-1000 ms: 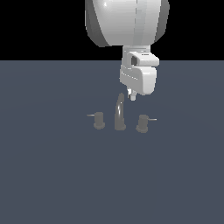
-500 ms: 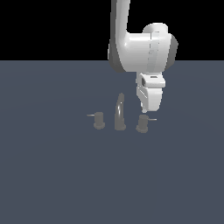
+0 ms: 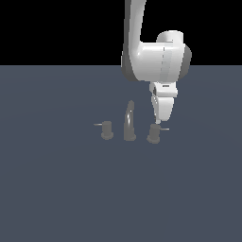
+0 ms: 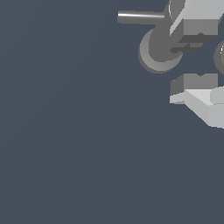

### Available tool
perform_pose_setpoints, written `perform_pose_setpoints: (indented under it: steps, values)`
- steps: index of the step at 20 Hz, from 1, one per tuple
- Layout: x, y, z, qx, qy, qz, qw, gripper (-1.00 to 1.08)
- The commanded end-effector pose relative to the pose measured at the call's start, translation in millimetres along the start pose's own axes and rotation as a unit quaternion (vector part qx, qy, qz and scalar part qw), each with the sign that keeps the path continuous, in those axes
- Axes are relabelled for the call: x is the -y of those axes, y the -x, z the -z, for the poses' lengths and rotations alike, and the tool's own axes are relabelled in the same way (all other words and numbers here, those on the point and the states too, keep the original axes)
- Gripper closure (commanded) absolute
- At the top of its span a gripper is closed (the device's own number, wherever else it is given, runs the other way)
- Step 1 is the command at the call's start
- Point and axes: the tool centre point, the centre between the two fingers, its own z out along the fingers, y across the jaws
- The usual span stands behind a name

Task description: Turn on the faucet by rotating a designated handle.

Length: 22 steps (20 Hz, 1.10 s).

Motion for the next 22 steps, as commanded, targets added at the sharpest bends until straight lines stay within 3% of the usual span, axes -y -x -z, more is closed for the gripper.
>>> perform_pose_setpoints:
  steps: [1, 7, 8, 19, 22]
  values:
    - [-14, -22, -22, -0.004, 0.018, -0.018, 0.9997, 1.08]
    - [-14, -21, -21, -0.003, 0.018, -0.017, 0.9997, 1.08]
    - [1, 0, 0, 0.001, -0.001, -0.003, 1.0, 1.08]
    - [-48, -37, -19, -0.003, 0.017, -0.017, 0.9997, 1.08]
    - [-40, -27, -14, -0.002, 0.009, -0.01, 0.9999, 1.08]
